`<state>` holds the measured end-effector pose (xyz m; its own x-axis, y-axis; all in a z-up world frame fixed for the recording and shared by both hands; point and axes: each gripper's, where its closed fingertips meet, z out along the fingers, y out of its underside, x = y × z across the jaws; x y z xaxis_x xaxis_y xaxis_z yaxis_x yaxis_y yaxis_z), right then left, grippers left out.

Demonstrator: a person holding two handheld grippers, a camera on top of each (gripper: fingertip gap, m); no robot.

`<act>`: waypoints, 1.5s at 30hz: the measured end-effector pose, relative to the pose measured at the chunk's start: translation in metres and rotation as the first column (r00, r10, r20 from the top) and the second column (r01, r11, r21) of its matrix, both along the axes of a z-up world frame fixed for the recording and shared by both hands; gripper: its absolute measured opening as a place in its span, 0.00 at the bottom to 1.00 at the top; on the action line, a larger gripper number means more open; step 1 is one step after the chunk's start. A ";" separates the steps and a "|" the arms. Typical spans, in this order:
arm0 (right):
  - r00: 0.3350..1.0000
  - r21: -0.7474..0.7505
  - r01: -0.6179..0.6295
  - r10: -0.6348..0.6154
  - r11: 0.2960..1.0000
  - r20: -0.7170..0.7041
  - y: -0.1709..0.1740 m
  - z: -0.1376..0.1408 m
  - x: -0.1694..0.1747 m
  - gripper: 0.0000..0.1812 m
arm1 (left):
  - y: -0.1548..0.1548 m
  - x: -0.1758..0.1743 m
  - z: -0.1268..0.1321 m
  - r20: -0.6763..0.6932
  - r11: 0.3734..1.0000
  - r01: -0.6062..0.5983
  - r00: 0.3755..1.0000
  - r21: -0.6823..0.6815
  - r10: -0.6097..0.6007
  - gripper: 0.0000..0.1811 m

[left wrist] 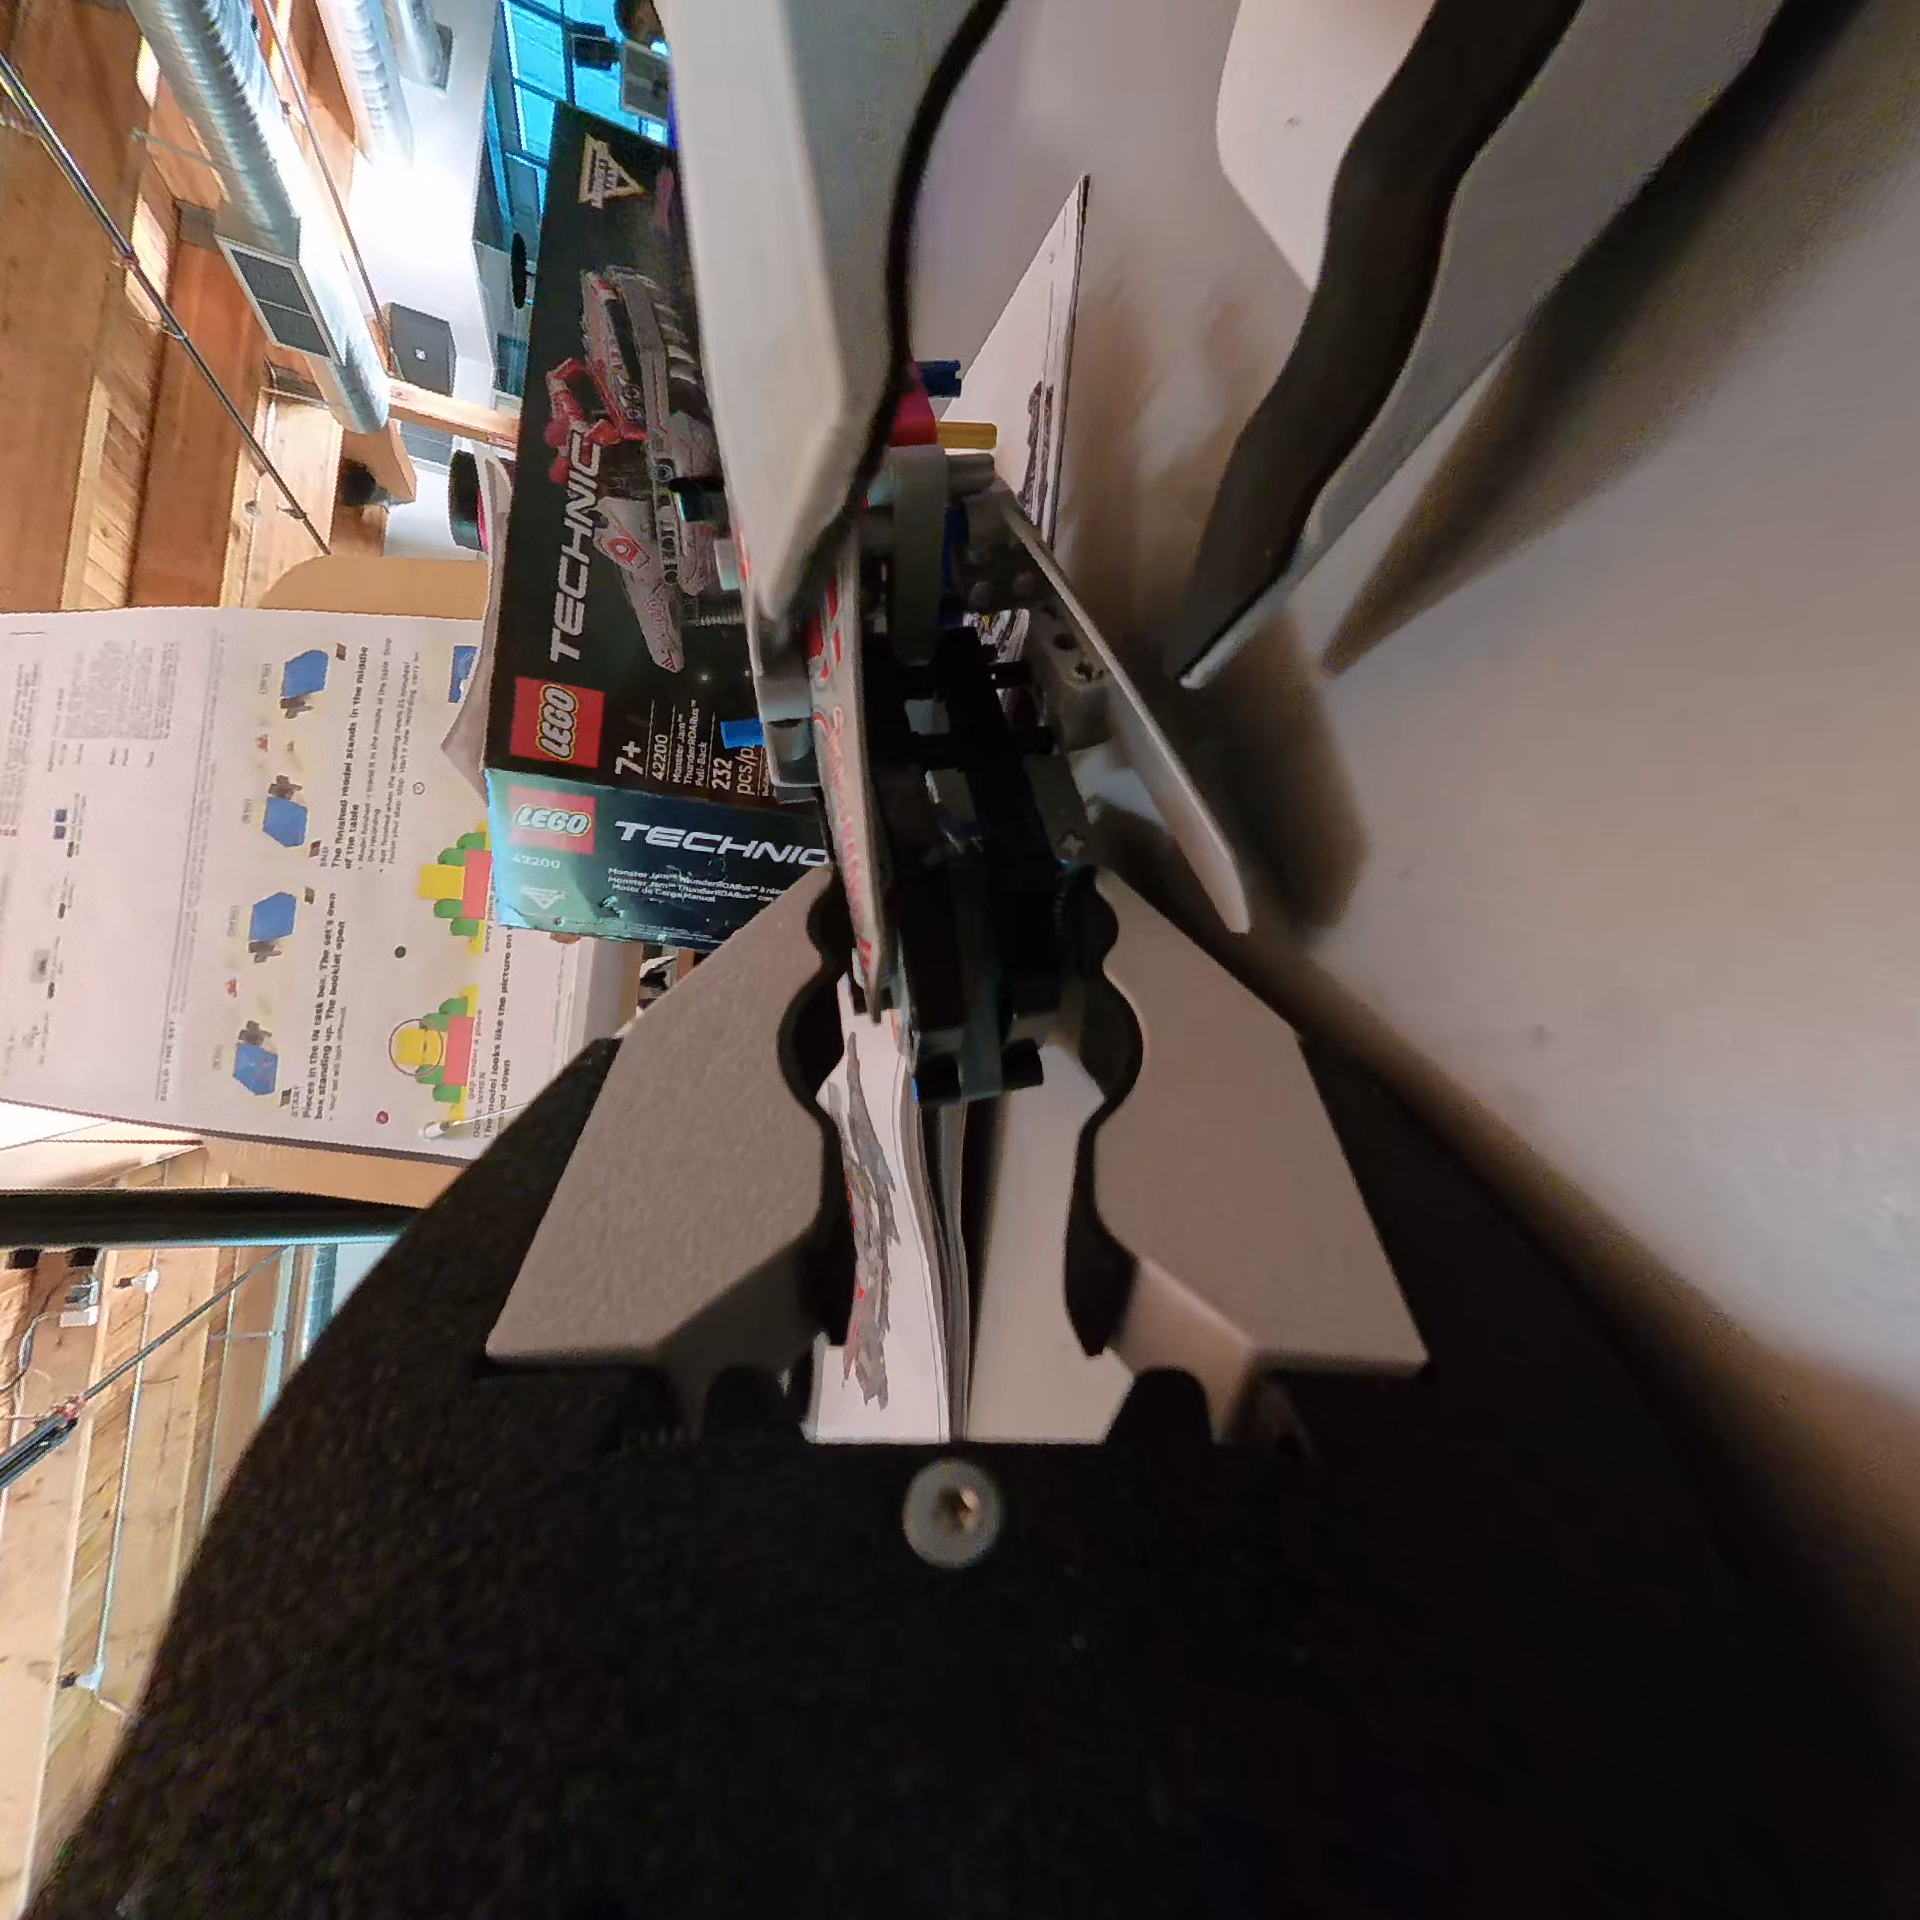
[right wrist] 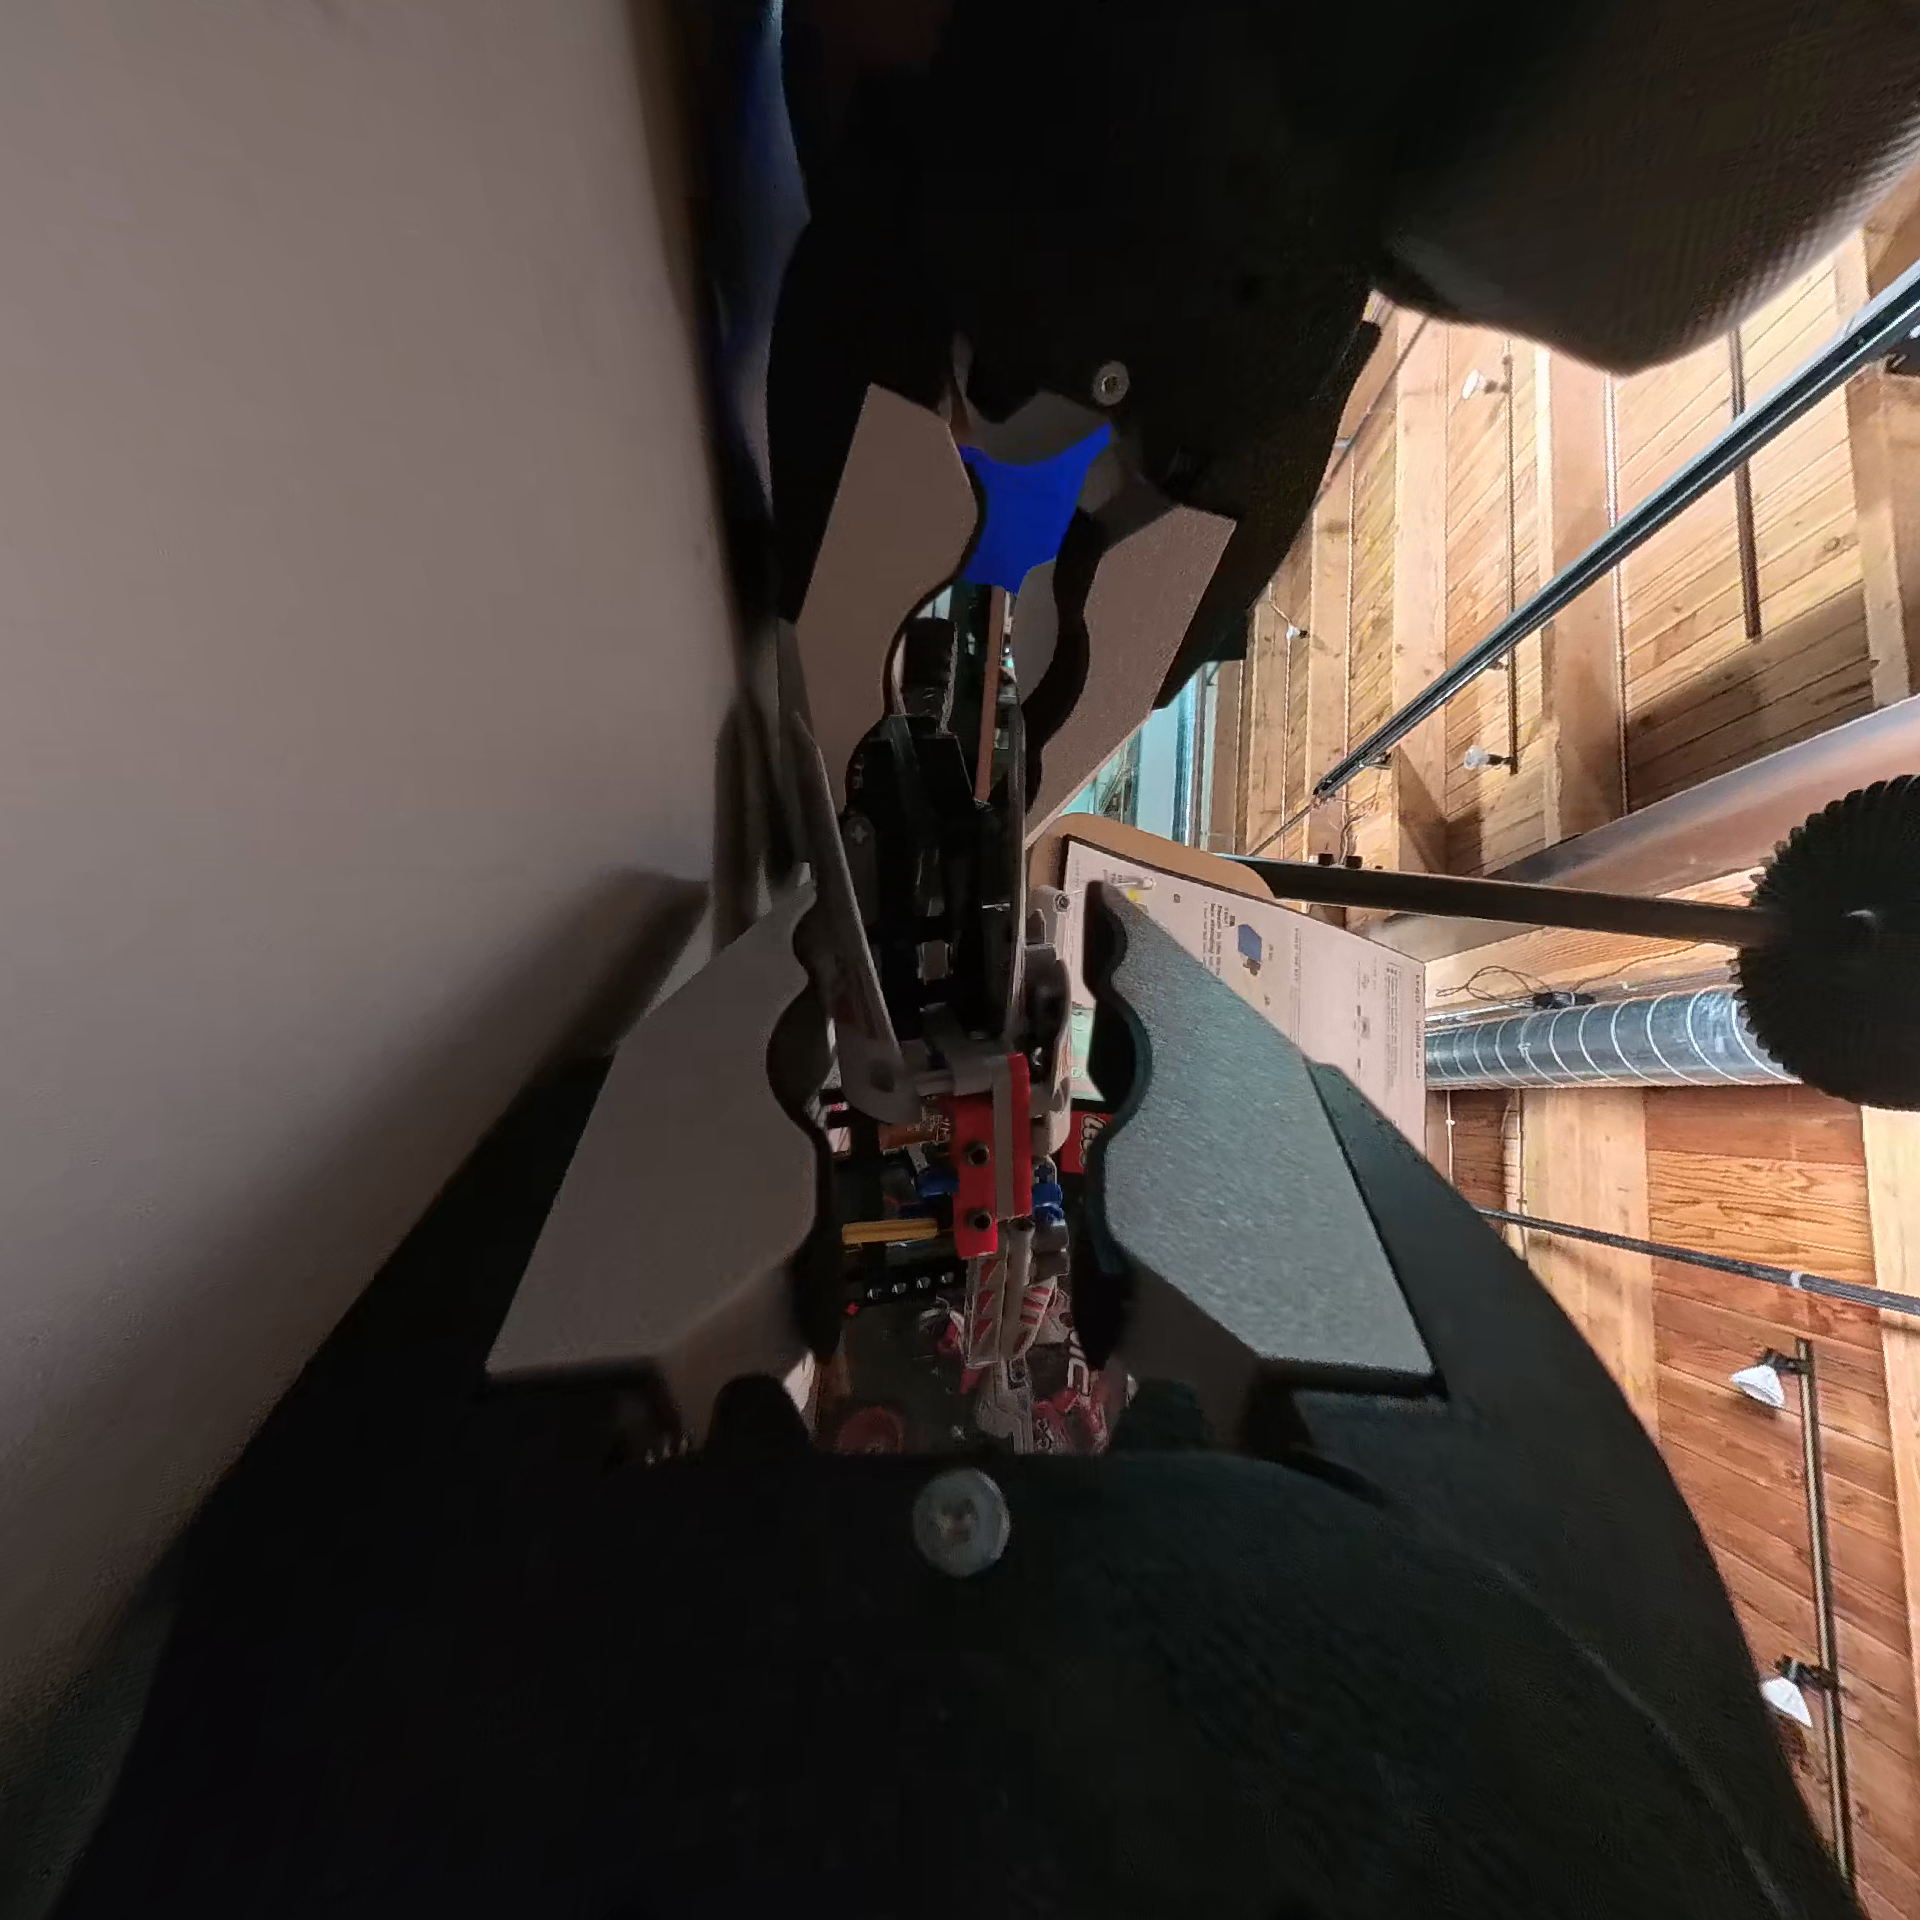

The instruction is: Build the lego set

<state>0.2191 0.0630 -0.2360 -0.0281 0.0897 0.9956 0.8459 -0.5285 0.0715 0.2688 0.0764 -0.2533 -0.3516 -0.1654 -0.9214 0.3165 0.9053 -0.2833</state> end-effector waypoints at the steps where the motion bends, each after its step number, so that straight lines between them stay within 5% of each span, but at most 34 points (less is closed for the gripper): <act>1: 1.000 -0.001 0.000 0.000 1.000 -0.005 -0.001 -0.001 -0.002 0.24 | 0.000 0.000 0.000 -0.003 1.000 0.001 1.000 -0.004 -0.001 0.23; 10: 1.000 -0.004 -0.006 0.006 1.000 -0.005 -0.003 -0.002 -0.001 0.03 | -0.003 -0.006 0.004 -0.065 0.996 0.014 0.998 -0.088 -0.020 0.23; 28: 0.993 -0.051 0.068 -0.062 0.996 0.103 0.001 -0.004 0.011 0.00 | -0.004 -0.011 0.003 -0.066 0.999 0.012 0.998 -0.042 -0.015 0.22; 39: 0.990 -0.053 0.139 -0.139 0.989 -0.004 -0.006 -0.002 0.020 0.00 | -0.006 -0.014 0.003 -0.039 1.000 0.005 0.999 0.005 -0.005 0.22; 45: 0.999 -0.037 0.035 -0.037 0.999 -0.032 -0.009 -0.001 0.006 0.00 | -0.006 -0.015 0.002 -0.048 1.000 0.003 0.999 -0.002 -0.003 0.22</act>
